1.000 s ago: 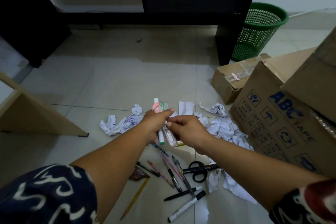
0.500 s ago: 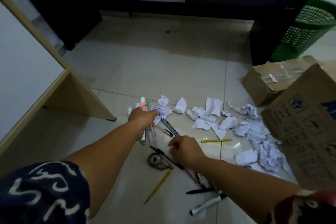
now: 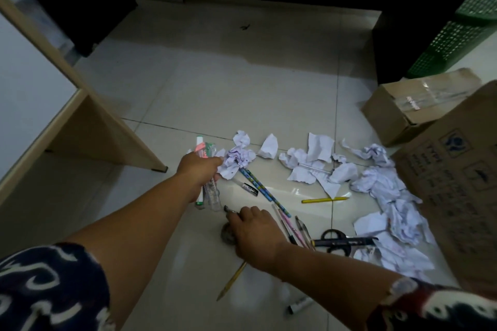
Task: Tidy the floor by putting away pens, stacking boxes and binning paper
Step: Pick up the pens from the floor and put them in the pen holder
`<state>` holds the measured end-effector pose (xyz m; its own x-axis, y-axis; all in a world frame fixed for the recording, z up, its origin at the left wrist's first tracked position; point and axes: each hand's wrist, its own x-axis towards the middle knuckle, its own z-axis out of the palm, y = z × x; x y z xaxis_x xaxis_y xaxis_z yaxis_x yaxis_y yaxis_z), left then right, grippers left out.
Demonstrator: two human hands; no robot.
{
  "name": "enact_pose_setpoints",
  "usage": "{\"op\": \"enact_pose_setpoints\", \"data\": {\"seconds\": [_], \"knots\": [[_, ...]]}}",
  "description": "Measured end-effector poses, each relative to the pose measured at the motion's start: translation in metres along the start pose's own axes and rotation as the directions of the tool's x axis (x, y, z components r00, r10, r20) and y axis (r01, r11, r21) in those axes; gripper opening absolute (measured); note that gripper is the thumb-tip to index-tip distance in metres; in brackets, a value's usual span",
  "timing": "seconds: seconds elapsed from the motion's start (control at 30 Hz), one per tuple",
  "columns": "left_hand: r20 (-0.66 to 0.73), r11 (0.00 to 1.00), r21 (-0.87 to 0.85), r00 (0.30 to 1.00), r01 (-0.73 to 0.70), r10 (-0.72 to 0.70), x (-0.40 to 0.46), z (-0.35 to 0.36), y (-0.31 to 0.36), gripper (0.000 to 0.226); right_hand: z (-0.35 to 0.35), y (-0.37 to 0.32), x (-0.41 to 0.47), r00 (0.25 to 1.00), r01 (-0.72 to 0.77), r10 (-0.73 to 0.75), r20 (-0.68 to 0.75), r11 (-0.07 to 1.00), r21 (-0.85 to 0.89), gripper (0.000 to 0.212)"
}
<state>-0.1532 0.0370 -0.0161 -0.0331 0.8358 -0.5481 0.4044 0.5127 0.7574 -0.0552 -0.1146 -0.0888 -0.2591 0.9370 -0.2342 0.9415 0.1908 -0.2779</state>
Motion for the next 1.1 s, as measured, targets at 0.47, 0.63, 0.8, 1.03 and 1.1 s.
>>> {"op": "enact_pose_setpoints", "data": {"seconds": [0.47, 0.63, 0.8, 1.03, 1.1], "knots": [[0.092, 0.985, 0.091, 0.986, -0.149, 0.140, -0.045, 0.055, 0.037, 0.017, -0.071, 0.112, -0.086, 0.927, -0.318, 0.372, -0.051, 0.849, 0.423, 0.053], [0.172, 0.976, 0.126, 0.973, -0.177, 0.154, -0.067, 0.084, 0.040, 0.019, -0.074, 0.150, -0.125, 0.844, -0.519, 0.534, 0.054, 0.785, 0.338, 0.026], [0.252, 0.955, 0.197, 0.952, -0.224, 0.172, -0.078, 0.113, 0.043, 0.016, -0.068, 0.158, -0.148, 0.910, -0.401, 0.373, 0.182, 0.902, 0.162, 0.018], [0.294, 0.943, 0.244, 0.944, -0.226, 0.151, -0.076, 0.129, 0.037, 0.021, -0.049, 0.151, -0.157, 0.851, -0.312, 0.242, 0.467, 0.947, 0.076, 0.052], [0.292, 0.944, 0.247, 0.946, -0.217, 0.142, -0.071, 0.130, 0.035, 0.022, -0.046, 0.154, -0.159, 0.871, -0.332, 0.263, 0.416, 0.938, 0.101, 0.052]]}}
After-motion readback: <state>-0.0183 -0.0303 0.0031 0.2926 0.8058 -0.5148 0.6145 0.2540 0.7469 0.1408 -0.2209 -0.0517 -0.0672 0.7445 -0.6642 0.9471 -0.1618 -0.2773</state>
